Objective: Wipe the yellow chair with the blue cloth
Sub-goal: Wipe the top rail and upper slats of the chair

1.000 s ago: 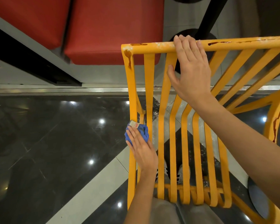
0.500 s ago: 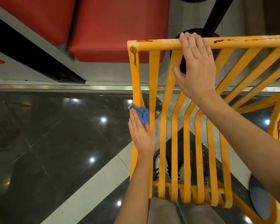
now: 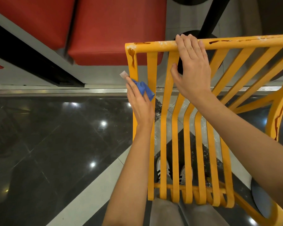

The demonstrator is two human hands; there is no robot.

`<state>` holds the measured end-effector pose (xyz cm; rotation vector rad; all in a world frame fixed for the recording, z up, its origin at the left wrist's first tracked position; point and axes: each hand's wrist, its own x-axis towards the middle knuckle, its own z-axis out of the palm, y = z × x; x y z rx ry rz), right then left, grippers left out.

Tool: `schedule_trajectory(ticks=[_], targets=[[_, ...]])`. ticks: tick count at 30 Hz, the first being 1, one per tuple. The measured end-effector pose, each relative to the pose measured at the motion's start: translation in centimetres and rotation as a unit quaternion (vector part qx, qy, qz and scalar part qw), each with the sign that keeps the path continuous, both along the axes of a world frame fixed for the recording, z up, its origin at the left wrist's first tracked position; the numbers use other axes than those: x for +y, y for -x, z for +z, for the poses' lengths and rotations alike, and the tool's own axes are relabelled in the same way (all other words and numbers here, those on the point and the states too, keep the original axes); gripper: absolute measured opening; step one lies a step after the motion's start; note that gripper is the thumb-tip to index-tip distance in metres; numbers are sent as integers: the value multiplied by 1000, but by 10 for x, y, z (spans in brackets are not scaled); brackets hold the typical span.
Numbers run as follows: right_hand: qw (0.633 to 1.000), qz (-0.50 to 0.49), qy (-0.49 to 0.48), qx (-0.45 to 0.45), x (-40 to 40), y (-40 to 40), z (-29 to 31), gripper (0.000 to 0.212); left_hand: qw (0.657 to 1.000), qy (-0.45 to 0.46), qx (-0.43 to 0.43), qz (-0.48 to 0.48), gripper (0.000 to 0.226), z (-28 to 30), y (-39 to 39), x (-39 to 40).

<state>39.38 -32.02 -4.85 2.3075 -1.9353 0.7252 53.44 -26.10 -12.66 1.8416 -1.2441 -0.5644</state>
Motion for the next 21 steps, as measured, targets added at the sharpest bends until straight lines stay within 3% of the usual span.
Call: schedule_trajectory(ticks=[8,15,21], targets=[[1000,9,5,-7,-1,3,-2,57,985,-171,7,4,68,-56,-20,109],[1000,6,4,-8,-1,2,-2,57,971,-234,-32,25,67,-48,-16,205],[1000,3,3,-10,-1,-1,-3,57,962,-249,-104,39,72,-45,-6,169]])
